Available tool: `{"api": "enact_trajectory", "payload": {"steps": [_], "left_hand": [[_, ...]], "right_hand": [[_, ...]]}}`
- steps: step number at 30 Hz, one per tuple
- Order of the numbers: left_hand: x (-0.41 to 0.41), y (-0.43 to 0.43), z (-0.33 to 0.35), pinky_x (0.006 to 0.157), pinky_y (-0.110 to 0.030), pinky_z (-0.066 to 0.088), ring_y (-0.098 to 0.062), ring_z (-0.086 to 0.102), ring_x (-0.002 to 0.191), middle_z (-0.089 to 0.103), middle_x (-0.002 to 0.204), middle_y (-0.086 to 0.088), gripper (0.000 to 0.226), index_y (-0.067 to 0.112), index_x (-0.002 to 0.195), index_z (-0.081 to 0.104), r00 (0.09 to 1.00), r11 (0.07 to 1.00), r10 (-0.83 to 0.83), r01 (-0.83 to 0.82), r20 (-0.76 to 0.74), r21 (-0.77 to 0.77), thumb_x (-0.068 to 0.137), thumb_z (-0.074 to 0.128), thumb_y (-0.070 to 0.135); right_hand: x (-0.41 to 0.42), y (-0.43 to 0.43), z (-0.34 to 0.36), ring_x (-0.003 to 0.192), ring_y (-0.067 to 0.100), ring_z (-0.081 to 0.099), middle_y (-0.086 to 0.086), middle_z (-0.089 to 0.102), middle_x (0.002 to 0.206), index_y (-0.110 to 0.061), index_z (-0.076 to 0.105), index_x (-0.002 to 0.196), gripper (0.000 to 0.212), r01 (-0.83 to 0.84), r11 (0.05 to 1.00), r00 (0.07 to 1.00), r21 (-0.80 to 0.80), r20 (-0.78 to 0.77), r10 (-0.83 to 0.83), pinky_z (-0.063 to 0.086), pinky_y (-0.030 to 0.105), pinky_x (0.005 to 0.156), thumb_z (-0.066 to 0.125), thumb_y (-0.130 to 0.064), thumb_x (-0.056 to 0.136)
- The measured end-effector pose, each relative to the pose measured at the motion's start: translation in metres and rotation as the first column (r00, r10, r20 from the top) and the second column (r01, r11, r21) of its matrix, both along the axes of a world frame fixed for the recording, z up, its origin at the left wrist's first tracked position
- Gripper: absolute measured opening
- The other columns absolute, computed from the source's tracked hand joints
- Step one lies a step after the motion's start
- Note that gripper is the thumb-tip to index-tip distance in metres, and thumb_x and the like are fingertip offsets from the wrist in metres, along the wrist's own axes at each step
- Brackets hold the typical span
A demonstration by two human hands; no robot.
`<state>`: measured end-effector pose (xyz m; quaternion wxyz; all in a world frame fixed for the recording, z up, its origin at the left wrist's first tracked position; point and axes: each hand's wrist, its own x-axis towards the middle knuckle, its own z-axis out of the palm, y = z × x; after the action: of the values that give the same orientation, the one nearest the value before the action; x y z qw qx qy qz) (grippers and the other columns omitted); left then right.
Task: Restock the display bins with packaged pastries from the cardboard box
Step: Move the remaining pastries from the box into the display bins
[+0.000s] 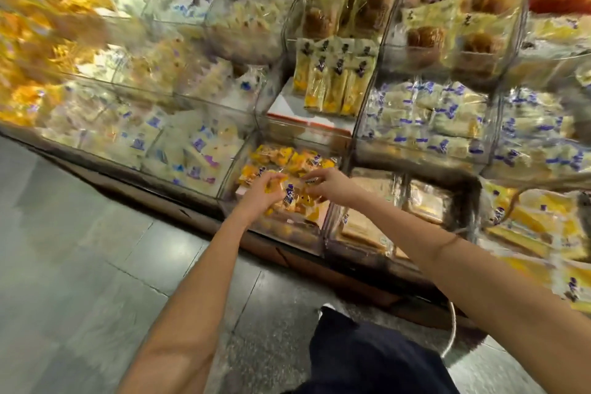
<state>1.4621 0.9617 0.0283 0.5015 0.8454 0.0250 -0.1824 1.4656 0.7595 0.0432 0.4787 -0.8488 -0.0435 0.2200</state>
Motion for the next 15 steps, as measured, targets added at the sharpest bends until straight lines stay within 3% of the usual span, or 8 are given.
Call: {"api": "enact_trajectory", "payload": {"steps": [2,5,10,13,15], "left_hand": [[0.033,0.009,-0.003,0.082,-0.025,0.048,-0.017,0.052,0.113,0.046,0.129,0.002,0.042,0.020,0.132,0.056,0.998,0.999,-0.027,0.029,-0.048,0.046,0.092,0.065,0.009],[0.064,0.026,-0.015,0.067,-0.016,0.044,-0.025,0.057,0.109,0.054,0.127,-0.008,0.047,0.022,0.132,0.058,0.995,0.994,-0.060,0.067,-0.078,0.092,0.089,0.067,0.007],[0.098,0.055,-0.033,0.075,-0.011,0.042,-0.002,0.050,0.104,0.044,0.130,0.008,0.045,0.031,0.126,0.058,0.983,0.987,-0.105,0.121,-0.148,0.105,0.088,0.067,0.007],[0.116,0.068,-0.042,0.101,-0.034,0.045,-0.018,0.046,0.126,0.044,0.142,0.001,0.052,0.027,0.133,0.052,0.975,0.971,-0.101,0.140,-0.197,0.194,0.087,0.071,0.015],[0.125,0.075,-0.050,0.108,-0.041,0.041,-0.022,0.044,0.129,0.040,0.147,-0.004,0.059,0.025,0.138,0.049,0.967,0.950,-0.126,0.182,-0.221,0.255,0.085,0.074,0.017]], "right_hand": [[0.032,0.012,-0.011,0.083,0.011,0.063,0.001,0.068,0.108,-0.014,0.065,0.125,0.033,-0.041,0.998,0.999,-0.047,-0.023,0.040,0.058,0.032,0.078,0.066,-0.015,0.092],[0.066,0.026,-0.018,0.072,0.009,0.062,-0.007,0.065,0.085,-0.016,0.066,0.124,0.032,-0.075,0.992,0.996,-0.099,-0.048,0.071,0.056,0.026,0.071,0.065,-0.015,0.092],[0.099,0.055,-0.033,0.074,0.013,0.062,0.003,0.069,0.097,-0.016,0.066,0.123,0.031,-0.166,0.977,0.984,-0.133,-0.092,0.154,0.053,0.023,0.066,0.064,-0.014,0.092],[0.117,0.075,-0.049,0.073,0.012,0.060,0.003,0.066,0.101,-0.017,0.065,0.125,0.033,-0.167,0.976,0.983,-0.138,-0.100,0.154,0.050,0.018,0.058,0.062,-0.011,0.092],[0.122,0.088,-0.060,0.065,0.006,0.055,0.003,0.065,0.103,-0.018,0.064,0.127,0.037,-0.198,0.969,0.976,-0.148,-0.119,0.182,0.040,0.010,0.047,0.060,-0.007,0.091]]}}
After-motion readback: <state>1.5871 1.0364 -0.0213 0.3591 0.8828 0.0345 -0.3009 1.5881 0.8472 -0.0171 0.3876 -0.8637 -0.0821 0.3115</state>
